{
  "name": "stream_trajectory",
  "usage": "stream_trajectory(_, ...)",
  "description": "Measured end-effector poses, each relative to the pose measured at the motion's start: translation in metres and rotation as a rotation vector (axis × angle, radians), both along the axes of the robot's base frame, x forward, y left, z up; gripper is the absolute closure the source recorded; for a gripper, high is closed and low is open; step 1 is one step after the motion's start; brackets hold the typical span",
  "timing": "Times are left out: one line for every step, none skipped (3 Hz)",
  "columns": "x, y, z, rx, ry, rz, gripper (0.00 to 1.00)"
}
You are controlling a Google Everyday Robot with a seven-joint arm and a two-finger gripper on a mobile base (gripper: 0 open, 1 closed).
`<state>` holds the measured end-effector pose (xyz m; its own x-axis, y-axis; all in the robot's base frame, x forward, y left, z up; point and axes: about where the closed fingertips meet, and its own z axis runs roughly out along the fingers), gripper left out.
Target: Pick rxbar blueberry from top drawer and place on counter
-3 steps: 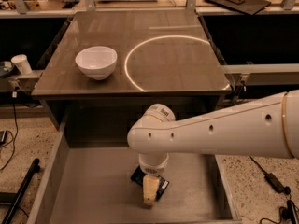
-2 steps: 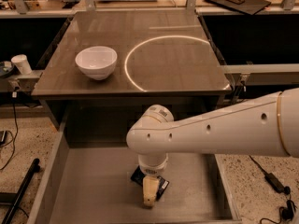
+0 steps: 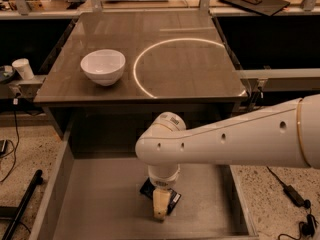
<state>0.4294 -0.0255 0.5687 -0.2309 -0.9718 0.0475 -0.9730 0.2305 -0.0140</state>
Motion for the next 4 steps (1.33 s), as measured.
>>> stream_trajectory(0.0000, 0.0000, 0.0000, 0.000, 0.000, 0.000, 0.42)
stream_trajectory(0.0000, 0.0000, 0.0000, 0.000, 0.000, 0.000, 0.66)
stream_trajectory(0.0000, 0.0000, 0.0000, 0.000, 0.000, 0.000, 0.89)
stream_trajectory(0.0000, 0.0000, 0.0000, 0.000, 0.000, 0.000, 1.00)
